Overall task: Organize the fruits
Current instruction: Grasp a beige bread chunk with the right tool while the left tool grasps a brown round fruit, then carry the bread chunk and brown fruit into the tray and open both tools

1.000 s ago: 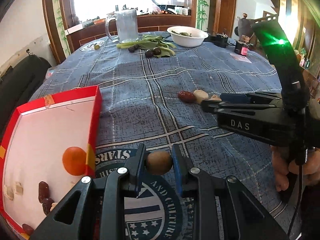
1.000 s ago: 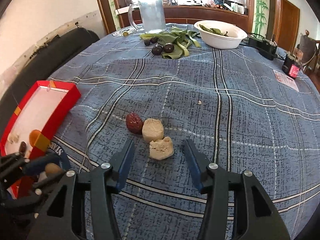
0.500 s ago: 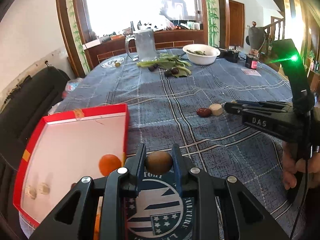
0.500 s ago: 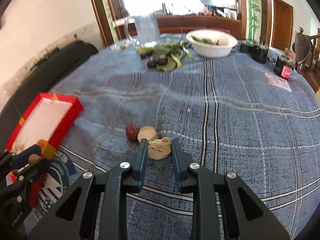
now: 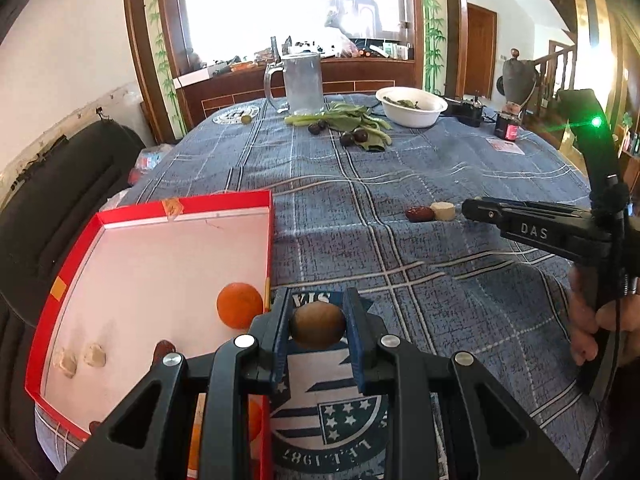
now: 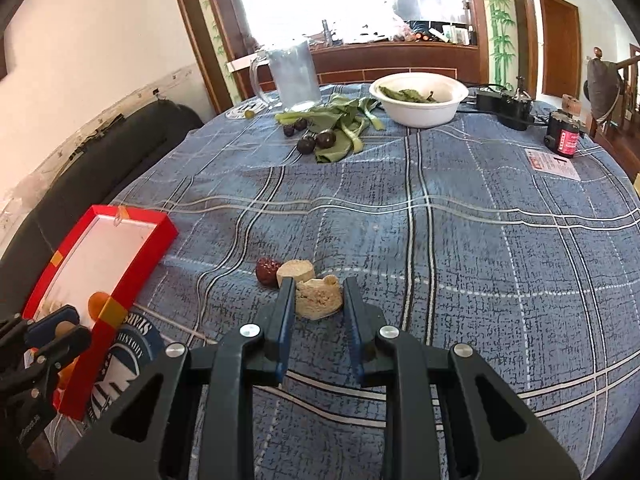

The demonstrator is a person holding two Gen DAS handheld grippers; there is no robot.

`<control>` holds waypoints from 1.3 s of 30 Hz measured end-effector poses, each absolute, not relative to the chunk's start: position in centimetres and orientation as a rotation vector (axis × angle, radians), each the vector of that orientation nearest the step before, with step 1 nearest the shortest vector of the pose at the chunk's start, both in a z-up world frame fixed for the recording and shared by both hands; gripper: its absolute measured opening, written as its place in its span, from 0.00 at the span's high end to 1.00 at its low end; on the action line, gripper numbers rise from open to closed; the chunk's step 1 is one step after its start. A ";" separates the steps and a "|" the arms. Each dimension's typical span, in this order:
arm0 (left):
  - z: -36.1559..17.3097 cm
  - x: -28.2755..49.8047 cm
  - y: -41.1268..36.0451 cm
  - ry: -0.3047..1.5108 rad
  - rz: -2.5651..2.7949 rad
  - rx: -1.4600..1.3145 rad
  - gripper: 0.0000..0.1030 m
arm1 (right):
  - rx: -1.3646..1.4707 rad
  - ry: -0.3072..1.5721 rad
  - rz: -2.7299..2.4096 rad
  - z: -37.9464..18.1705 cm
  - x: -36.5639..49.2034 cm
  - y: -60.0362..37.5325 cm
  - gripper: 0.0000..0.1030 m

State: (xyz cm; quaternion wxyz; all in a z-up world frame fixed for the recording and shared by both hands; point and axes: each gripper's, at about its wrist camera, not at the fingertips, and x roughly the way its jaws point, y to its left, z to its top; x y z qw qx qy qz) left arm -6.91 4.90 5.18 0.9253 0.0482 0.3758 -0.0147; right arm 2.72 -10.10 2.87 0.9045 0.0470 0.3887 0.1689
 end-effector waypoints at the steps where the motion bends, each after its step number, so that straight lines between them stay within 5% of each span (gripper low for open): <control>1: 5.1 -6.9 5.0 0.777 -0.032 0.095 0.76 | 0.090 0.815 0.356 2.8 2.7 -10.0 0.76; 26: 7.0 -8.5 8.4 0.698 -0.021 0.058 0.76 | 0.063 0.839 0.351 2.8 1.5 -8.9 0.76; 39: 6.7 -9.8 16.8 0.695 0.146 -0.028 0.76 | 0.195 0.772 0.602 5.4 -2.6 2.5 0.75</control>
